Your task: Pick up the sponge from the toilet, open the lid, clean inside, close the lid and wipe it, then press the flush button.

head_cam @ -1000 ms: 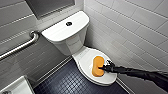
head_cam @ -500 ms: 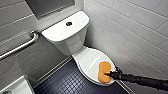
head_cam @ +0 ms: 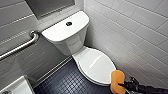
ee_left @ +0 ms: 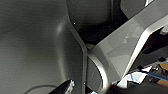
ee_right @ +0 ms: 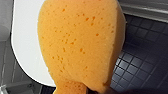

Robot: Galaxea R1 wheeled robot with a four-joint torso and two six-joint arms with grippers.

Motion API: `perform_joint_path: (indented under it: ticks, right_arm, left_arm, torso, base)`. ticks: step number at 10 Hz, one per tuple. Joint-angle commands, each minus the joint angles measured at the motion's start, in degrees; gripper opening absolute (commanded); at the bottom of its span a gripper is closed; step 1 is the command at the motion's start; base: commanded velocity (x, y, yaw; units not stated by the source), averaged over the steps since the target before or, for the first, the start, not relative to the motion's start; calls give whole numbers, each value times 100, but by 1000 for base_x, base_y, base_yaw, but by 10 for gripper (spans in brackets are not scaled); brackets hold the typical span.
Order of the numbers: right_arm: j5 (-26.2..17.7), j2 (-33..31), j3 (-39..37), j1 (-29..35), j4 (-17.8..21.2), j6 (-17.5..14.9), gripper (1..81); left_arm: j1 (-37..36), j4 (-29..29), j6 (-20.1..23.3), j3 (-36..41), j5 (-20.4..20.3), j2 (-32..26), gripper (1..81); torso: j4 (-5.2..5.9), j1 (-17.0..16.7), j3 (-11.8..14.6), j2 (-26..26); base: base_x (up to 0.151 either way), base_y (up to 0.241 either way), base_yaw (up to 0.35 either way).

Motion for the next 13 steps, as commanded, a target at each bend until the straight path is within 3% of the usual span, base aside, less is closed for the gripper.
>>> perform_joint_path:
  ticks: [1,4,7,9,11,13]
  right_arm:
    - [91,-799,591,-525,9,13,10]
    - [952,-896,643,-1897,-26,-31,10]
    - [1173,-553,1198,-2452,-44,-66,10]
    - [1314,-229,1645,-2436,-114,-460,10]
    - [1209,-79,1865,-2103,-123,-628,10]
    - [736,-17,2041,-1435,-80,-628,10]
  left_arm:
    - [132,-15,23,105,668,-26,811]
    - [124,-6,32,105,668,-17,811]
    - [124,3,41,114,668,0,811]
    - [133,3,41,114,668,-34,811]
    - [141,-6,41,114,659,-52,811]
    - [133,-6,41,123,659,-9,811]
  torso:
    - [0,0,0,0]
    - [0,0,0,-2]
    - [0,0,0,-2]
    - [0,0,0,-4]
    - [0,0,0,-6]
    - [0,0,0,-9]
  base:
    - [0,0,0]
    - [0,0,0]
    - [0,0,0]
    - [0,0,0]
    - [0,0,0]
    - [0,0,0]
